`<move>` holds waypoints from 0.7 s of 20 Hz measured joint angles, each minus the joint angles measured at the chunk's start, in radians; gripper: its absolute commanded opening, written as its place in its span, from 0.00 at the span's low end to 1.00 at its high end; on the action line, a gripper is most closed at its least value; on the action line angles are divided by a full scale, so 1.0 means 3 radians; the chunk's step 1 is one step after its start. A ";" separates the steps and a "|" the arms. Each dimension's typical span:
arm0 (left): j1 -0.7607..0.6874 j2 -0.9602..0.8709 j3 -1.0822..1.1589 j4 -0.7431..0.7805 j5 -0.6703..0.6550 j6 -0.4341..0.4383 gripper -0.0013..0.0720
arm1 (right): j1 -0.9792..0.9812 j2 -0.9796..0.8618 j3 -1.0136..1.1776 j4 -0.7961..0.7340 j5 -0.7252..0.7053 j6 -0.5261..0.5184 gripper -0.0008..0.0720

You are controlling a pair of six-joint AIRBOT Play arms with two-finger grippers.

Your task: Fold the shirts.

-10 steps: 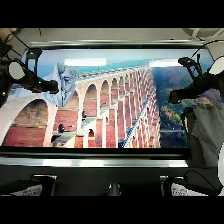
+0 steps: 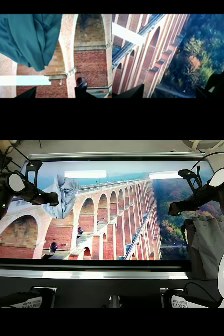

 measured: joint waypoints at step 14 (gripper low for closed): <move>-0.0014 -0.0146 -0.0004 -0.0113 0.1331 -0.0160 1.00 | -0.0001 -0.0001 0.0000 0.0004 -0.0412 0.0017 0.93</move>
